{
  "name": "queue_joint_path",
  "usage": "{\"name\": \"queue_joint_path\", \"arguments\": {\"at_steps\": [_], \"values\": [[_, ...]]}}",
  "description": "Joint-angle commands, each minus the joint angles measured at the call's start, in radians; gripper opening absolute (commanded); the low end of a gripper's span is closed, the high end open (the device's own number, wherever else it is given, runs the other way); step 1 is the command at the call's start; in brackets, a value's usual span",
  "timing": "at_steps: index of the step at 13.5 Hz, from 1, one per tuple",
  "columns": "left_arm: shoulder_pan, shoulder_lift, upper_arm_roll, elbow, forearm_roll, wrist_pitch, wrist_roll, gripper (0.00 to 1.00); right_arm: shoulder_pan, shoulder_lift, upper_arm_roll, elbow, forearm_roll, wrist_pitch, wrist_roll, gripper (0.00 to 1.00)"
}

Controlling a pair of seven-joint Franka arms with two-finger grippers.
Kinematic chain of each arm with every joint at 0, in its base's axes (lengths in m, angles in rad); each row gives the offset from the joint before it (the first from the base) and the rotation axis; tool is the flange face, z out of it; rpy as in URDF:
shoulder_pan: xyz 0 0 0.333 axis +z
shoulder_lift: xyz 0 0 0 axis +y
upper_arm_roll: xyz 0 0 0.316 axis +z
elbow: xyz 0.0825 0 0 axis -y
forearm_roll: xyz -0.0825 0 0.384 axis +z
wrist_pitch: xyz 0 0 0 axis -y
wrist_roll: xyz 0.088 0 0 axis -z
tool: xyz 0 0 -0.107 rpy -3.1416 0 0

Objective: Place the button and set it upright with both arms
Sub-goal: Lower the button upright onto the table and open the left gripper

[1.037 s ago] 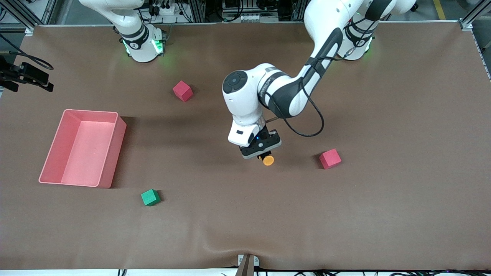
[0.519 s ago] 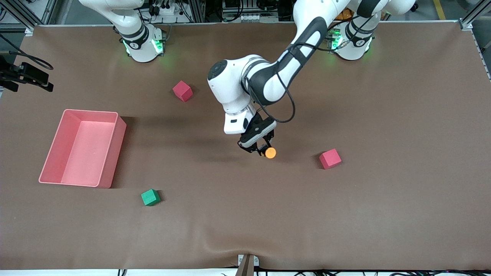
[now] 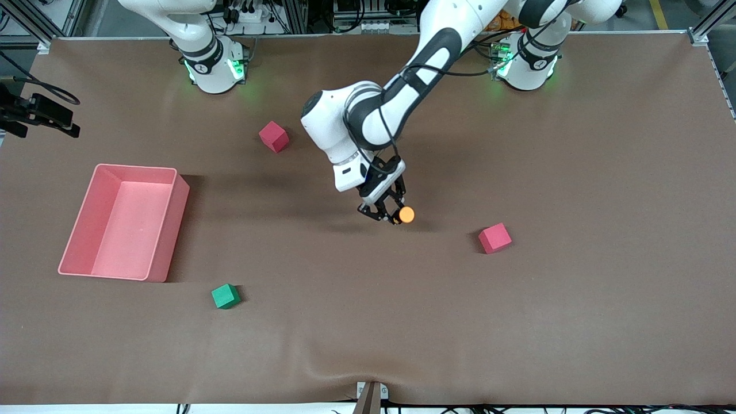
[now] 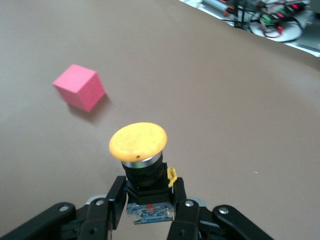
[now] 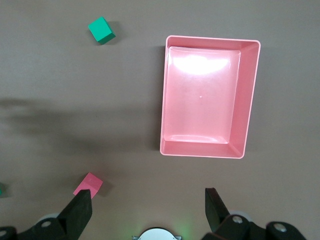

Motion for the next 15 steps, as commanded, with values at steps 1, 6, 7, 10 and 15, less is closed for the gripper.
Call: {"name": "queue_joint_path", "arguments": {"at_steps": [1, 6, 7, 10, 15], "values": [[-0.040, 0.014, 0.012, 0.006, 0.056, -0.101, -0.068, 0.00, -0.002, 0.001, -0.002, 0.012, 0.010, -0.007, -0.006, 1.00], [-0.090, 0.097, 0.010, 0.007, 0.149, -0.135, -0.220, 0.00, -0.003, 0.001, -0.002, 0.012, 0.010, -0.007, -0.006, 1.00], [-0.113, 0.120, 0.012, 0.007, 0.153, -0.135, -0.244, 0.00, -0.003, 0.001, -0.002, 0.012, 0.010, -0.006, -0.006, 1.00], [-0.138, 0.157, 0.012, 0.006, 0.187, -0.161, -0.281, 0.00, -0.003, 0.001, -0.003, 0.012, 0.010, -0.006, -0.006, 1.00], [-0.156, 0.230, 0.009, 0.010, 0.244, -0.170, -0.275, 0.00, -0.003, 0.002, -0.003, 0.012, 0.010, -0.006, -0.006, 1.00]]}}
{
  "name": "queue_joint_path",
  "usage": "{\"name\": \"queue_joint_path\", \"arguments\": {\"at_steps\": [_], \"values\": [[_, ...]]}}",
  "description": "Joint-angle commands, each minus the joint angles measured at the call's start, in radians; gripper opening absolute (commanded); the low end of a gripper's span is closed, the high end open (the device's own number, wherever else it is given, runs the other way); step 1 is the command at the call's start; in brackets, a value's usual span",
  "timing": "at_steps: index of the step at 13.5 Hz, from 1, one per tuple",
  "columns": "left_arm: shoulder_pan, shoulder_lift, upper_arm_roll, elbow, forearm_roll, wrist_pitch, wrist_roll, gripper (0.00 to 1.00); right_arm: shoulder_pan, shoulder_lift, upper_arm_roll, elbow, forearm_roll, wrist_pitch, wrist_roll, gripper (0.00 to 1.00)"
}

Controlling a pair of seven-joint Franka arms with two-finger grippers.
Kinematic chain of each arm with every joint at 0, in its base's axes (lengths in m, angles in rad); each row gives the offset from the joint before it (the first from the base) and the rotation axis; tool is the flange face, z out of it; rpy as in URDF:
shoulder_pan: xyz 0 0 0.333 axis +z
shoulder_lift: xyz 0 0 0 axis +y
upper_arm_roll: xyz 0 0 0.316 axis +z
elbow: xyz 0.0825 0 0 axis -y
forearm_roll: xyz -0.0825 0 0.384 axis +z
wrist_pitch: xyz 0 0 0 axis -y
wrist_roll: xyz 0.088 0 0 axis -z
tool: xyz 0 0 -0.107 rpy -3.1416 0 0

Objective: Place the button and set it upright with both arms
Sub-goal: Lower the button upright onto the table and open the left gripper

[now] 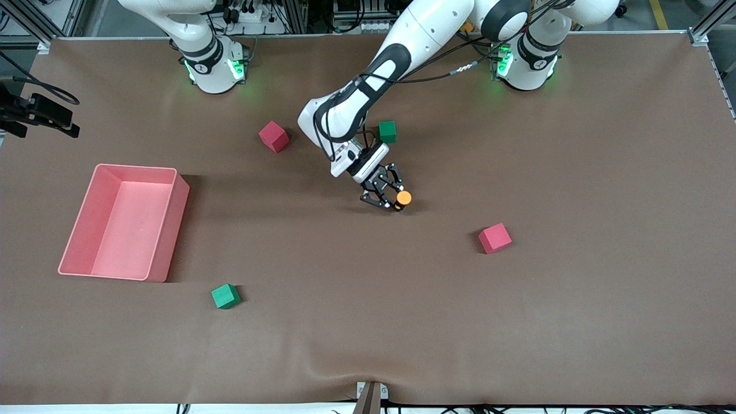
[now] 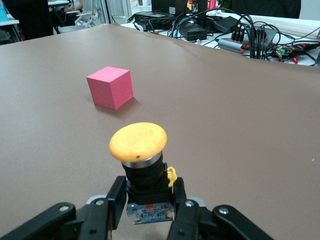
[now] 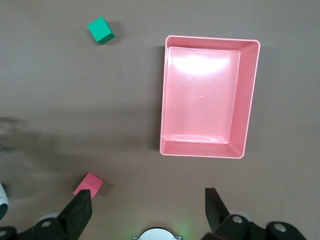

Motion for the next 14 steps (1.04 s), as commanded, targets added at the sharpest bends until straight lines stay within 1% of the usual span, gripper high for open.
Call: {"name": "queue_joint_path", "arguments": {"at_steps": [1, 6, 7, 9, 12, 14], "values": [[-0.015, 0.030, 0.004, 0.025, 0.019, -0.020, 0.005, 0.00, -0.001, 0.002, -0.002, 0.012, 0.010, -0.007, -0.006, 1.00], [-0.035, 0.035, 0.003, 0.026, 0.014, -0.023, 0.014, 0.01, -0.001, 0.002, -0.002, 0.012, 0.010, -0.007, -0.006, 1.00], [-0.035, 0.038, 0.001, 0.025, 0.011, -0.023, 0.016, 0.03, -0.001, 0.002, -0.002, 0.012, 0.010, -0.007, -0.006, 1.00], [-0.038, 0.068, 0.003, 0.026, 0.016, -0.023, 0.014, 0.04, -0.001, 0.004, -0.002, 0.012, 0.010, -0.006, -0.006, 1.00], [-0.038, 0.078, 0.003, 0.023, 0.013, -0.023, 0.010, 0.04, -0.003, 0.005, -0.002, 0.012, 0.010, -0.006, -0.006, 1.00], [-0.039, 0.082, 0.001, 0.026, 0.013, -0.023, 0.013, 0.06, -0.003, 0.005, -0.002, 0.014, 0.008, -0.007, -0.006, 1.00]]}}
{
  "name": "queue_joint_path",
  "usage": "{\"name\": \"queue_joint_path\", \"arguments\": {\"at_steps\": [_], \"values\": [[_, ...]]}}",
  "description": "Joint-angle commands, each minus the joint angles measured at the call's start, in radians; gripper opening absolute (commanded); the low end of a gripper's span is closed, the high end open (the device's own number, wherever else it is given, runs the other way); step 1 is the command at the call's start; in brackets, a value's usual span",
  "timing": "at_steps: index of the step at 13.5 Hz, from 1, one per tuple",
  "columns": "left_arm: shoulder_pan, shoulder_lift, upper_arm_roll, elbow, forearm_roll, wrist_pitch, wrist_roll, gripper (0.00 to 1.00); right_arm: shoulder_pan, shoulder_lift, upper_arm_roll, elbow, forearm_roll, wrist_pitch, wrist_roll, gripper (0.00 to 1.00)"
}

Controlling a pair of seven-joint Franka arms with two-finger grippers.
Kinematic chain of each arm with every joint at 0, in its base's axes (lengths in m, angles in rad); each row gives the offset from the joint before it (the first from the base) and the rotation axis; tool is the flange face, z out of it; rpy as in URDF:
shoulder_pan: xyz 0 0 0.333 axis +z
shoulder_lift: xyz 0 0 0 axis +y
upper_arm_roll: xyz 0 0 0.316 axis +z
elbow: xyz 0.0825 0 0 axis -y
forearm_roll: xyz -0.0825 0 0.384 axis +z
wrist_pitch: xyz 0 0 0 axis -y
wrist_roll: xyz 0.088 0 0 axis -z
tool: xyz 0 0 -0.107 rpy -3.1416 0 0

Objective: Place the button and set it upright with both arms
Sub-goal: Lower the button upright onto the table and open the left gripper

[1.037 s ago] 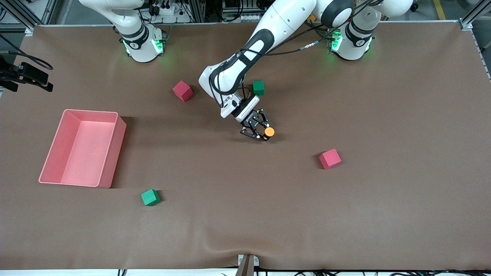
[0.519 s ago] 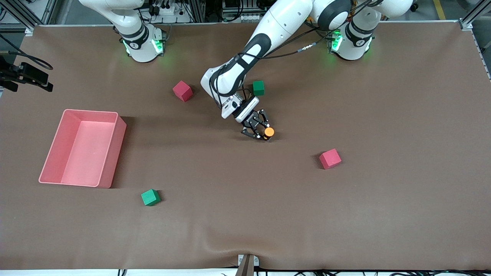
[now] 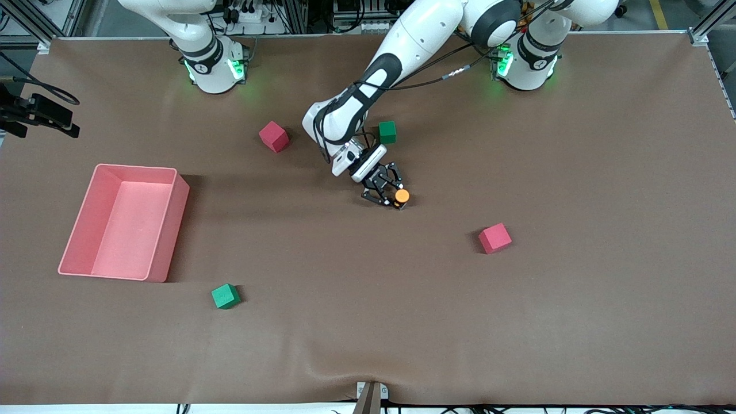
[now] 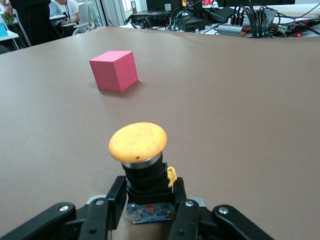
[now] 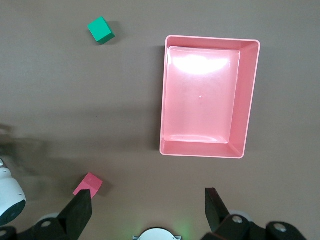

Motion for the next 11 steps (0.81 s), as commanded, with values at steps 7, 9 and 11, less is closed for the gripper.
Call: {"name": "queue_joint_path", "arguments": {"at_steps": [7, 9, 11], "values": [[-0.008, 0.011, 0.001, 0.026, 0.016, -0.015, 0.023, 0.47, -0.003, 0.005, -0.004, 0.028, 0.008, -0.012, -0.005, 1.00], [-0.008, 0.008, 0.001, 0.028, 0.019, -0.015, 0.026, 0.53, -0.008, 0.005, -0.004, 0.028, 0.008, -0.010, -0.006, 1.00], [-0.008, 0.003, 0.001, 0.026, 0.019, -0.015, 0.039, 0.58, -0.003, 0.005, -0.004, 0.028, 0.008, -0.006, -0.006, 1.00]]}}
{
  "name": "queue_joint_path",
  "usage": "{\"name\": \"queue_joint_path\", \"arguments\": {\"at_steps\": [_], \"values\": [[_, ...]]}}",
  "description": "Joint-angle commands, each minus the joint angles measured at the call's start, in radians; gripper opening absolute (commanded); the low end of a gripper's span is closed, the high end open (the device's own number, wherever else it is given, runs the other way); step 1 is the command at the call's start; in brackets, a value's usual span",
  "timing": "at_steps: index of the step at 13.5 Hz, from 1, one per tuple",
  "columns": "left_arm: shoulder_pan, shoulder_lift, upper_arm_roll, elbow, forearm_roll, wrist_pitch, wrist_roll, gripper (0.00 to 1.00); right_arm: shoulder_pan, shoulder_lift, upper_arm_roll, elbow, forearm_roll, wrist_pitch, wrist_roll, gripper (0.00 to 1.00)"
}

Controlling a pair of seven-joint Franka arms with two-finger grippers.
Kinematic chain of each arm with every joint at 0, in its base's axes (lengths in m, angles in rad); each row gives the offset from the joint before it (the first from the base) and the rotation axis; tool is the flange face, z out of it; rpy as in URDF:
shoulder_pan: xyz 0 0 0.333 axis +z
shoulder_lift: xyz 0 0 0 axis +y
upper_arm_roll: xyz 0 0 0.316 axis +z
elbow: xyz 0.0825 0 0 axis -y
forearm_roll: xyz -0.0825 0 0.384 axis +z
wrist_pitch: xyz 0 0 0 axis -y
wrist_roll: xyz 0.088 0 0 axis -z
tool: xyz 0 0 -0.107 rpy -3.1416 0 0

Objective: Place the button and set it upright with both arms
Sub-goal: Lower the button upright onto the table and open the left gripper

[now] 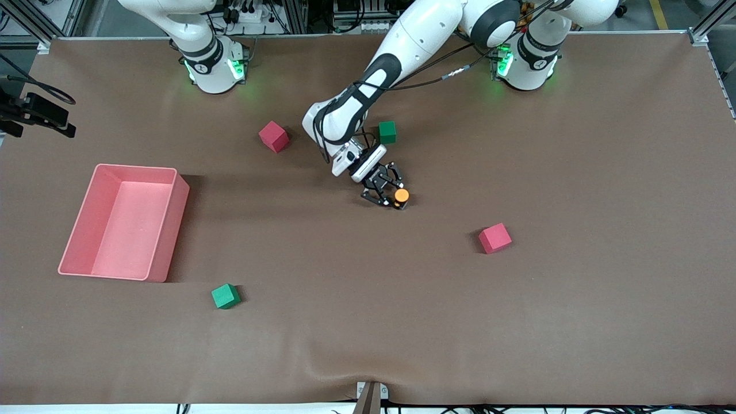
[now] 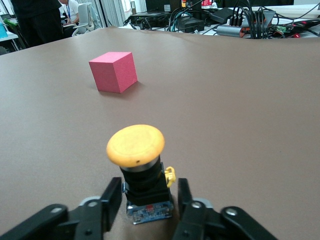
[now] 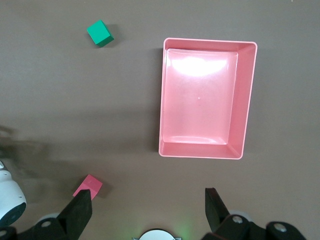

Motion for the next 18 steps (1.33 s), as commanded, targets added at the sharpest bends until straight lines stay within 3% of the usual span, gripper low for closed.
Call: {"name": "queue_joint_path", "arguments": {"at_steps": [1, 3, 5, 7, 12, 18], "values": [[-0.007, 0.005, 0.000, 0.020, 0.019, -0.015, 0.034, 0.59, -0.002, 0.005, 0.002, 0.019, 0.008, -0.007, -0.006, 1.00], [-0.015, 0.005, 0.000, 0.020, 0.022, -0.015, 0.040, 0.76, 0.000, 0.005, 0.003, 0.019, 0.008, -0.007, -0.005, 1.00], [-0.019, 0.005, 0.000, 0.020, 0.022, -0.016, 0.046, 0.78, 0.000, 0.006, 0.003, 0.019, 0.008, -0.007, -0.005, 1.00], [-0.021, 0.002, 0.000, 0.015, 0.022, -0.018, 0.052, 0.98, 0.000, 0.006, 0.003, 0.019, 0.008, -0.010, -0.005, 1.00], [-0.035, -0.020, 0.000, 0.020, 0.012, -0.039, 0.102, 1.00, -0.002, 0.005, 0.003, 0.019, 0.008, -0.013, -0.005, 1.00], [-0.042, -0.141, -0.033, 0.023, -0.082, -0.128, 0.172, 1.00, -0.002, 0.005, 0.005, 0.019, 0.008, -0.013, -0.006, 1.00]]}}
